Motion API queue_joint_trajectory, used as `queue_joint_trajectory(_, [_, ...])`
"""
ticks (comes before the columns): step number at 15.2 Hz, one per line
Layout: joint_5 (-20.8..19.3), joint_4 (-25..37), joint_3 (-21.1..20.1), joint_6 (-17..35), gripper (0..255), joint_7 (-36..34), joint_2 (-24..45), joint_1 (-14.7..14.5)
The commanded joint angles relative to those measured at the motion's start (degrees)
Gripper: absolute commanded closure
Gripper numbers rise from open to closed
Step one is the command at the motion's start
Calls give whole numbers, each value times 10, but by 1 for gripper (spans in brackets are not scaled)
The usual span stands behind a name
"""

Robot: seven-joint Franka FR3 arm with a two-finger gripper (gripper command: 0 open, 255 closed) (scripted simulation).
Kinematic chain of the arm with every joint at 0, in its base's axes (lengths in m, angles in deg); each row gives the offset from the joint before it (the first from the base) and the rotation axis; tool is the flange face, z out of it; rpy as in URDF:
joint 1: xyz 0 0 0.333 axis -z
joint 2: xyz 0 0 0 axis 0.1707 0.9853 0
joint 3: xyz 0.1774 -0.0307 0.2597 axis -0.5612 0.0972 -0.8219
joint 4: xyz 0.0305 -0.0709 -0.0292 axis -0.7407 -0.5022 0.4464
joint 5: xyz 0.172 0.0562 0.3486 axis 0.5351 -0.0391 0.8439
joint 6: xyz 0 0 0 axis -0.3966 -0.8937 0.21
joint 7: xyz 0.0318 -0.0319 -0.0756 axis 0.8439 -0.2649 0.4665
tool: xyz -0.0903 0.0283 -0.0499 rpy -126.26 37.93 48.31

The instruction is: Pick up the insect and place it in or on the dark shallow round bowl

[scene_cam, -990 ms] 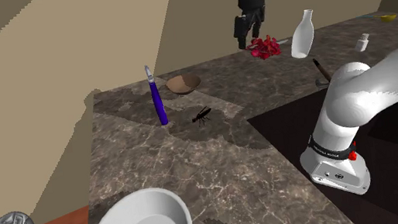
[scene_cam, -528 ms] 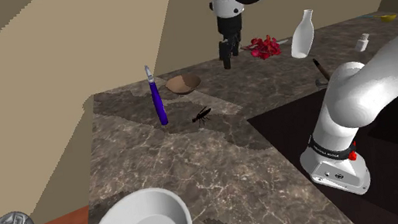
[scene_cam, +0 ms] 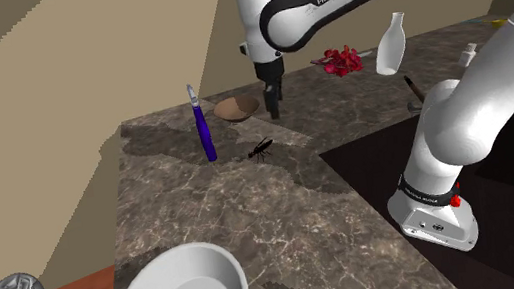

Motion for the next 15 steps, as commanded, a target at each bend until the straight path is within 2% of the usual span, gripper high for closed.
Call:
queue_joint_trajectory(1, [-5, 5, -6, 30, 0, 20, 43, -9])
queue_joint_trajectory(8, [-30, 30, -32, 104, 0, 76, 172, -38])
queue_joint_trajectory(15, [-40, 5, -30, 152, 0, 71, 196, -35])
